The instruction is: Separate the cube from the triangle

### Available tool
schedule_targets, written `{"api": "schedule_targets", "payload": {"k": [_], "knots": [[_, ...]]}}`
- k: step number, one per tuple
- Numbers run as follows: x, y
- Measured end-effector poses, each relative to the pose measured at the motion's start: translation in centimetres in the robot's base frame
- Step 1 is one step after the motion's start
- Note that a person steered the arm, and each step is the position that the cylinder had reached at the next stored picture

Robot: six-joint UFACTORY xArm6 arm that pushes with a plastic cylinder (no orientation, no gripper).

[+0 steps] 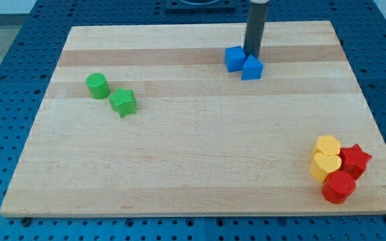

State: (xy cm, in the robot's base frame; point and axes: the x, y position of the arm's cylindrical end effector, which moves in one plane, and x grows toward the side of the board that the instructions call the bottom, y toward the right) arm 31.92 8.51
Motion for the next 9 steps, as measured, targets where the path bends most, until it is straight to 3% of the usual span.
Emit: {"api": "schedule_targets", "payload": {"k": [2, 4, 6, 8, 9], "knots": [[5.5, -9.1], [4.9, -9.9], [6.3, -6.1], [0.9, -6.8], [0.2, -8.5]]}}
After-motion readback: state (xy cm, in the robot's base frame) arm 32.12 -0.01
